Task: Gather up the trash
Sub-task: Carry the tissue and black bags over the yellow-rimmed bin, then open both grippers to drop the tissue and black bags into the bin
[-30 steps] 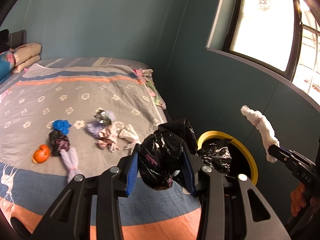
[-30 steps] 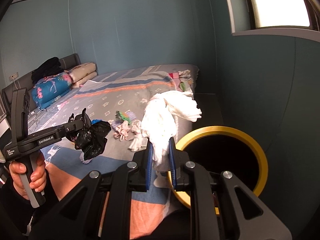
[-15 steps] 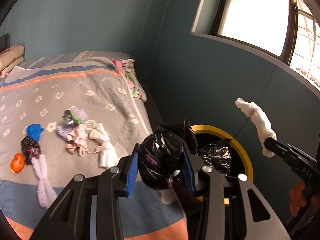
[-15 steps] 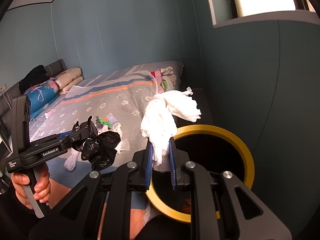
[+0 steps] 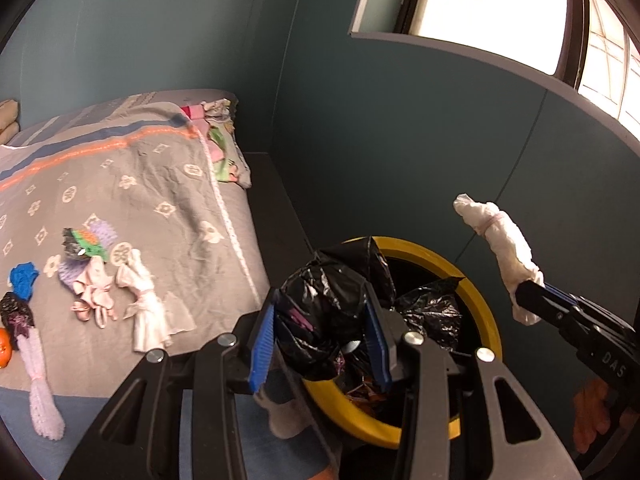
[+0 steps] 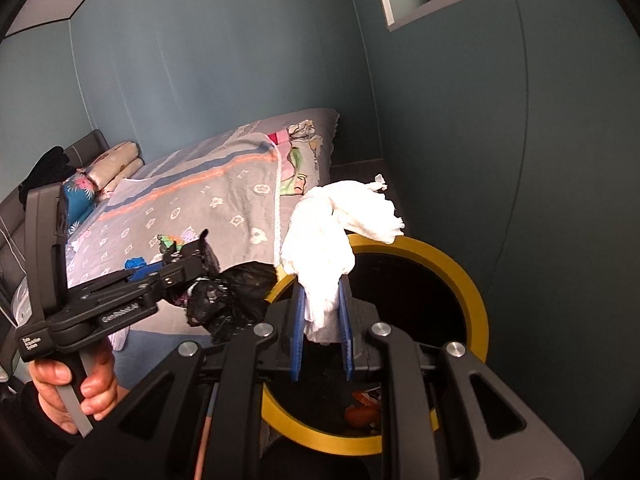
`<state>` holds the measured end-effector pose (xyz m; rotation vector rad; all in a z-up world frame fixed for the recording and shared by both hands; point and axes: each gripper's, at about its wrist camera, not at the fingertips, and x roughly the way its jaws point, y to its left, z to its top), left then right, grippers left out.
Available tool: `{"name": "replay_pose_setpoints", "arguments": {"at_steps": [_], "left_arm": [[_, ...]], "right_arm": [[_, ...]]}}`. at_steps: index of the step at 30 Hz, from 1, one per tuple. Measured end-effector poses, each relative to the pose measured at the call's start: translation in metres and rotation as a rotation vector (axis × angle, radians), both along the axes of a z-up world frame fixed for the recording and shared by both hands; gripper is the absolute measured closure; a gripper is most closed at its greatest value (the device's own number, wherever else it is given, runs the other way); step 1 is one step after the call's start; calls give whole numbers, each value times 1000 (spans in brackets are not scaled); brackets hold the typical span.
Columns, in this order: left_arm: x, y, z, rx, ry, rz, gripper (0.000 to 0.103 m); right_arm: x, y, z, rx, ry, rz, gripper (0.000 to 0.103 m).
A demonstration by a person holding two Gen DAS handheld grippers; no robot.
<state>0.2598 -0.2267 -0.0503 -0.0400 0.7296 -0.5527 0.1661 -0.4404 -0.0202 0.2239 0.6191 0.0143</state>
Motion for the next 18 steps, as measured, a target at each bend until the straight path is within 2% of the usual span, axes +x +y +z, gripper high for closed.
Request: {"name": "replay_pose_setpoints", "arguments": {"at_steps": [10, 18], "left_arm": [[13, -33, -15, 4, 34, -32, 65], [16, -27, -17, -16, 51, -21, 45]], "right_arm": [[6, -20, -9, 44, 21, -36, 87], [2, -28, -14, 46, 30, -91, 70]]}}
